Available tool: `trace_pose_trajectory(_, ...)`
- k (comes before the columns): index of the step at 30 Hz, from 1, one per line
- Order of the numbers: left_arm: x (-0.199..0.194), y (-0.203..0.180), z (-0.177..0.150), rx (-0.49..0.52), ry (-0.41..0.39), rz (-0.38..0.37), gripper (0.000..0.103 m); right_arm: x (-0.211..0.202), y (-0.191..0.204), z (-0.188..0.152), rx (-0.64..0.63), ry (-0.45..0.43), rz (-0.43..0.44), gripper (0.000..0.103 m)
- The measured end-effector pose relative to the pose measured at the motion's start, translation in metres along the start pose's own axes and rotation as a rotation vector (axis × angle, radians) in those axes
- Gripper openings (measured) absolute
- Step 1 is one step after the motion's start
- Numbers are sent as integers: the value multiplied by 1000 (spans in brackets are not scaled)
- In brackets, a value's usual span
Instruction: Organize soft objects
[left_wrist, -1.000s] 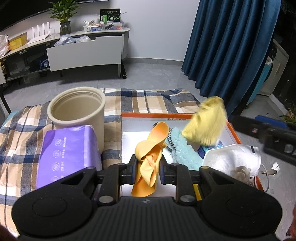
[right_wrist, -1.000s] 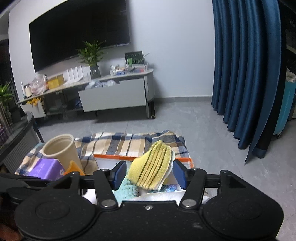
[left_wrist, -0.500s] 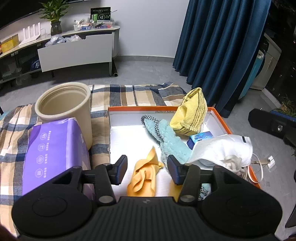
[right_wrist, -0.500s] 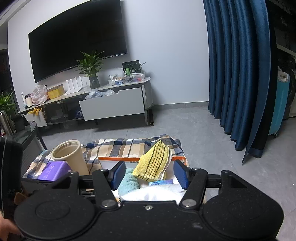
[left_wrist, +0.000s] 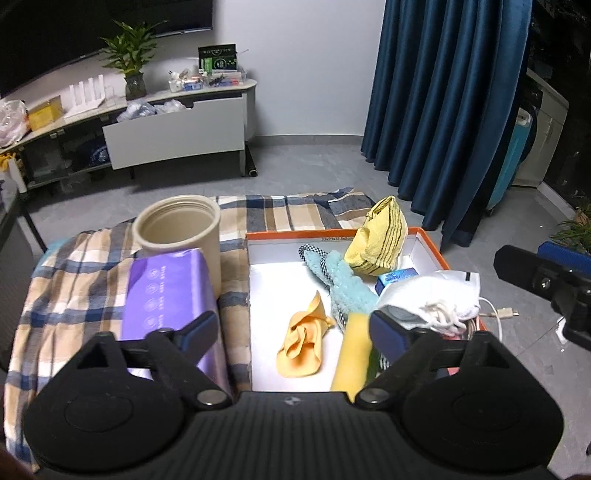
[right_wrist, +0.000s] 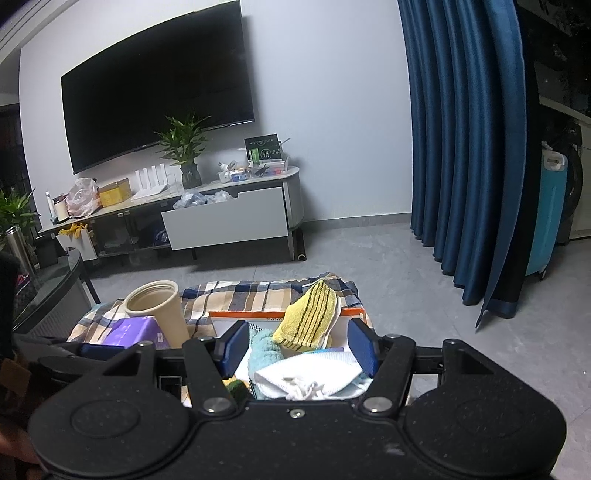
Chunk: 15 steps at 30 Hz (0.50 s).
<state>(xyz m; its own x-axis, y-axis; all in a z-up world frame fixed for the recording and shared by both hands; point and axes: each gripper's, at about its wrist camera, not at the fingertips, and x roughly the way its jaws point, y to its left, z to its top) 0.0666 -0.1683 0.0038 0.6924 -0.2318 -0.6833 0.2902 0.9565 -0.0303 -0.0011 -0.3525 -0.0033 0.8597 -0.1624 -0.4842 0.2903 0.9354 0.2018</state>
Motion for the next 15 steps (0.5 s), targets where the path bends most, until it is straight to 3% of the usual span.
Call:
trace_pose_trajectory(3, -11, -5, -8, 8, 3, 14, 103, -11, -1, -5, 4, -6, -9, 72)
trace_pose_trajectory(15, -39, -17, -48, 5, 52, 29, 103, -54, -3, -38, 15, 2, -43, 72)
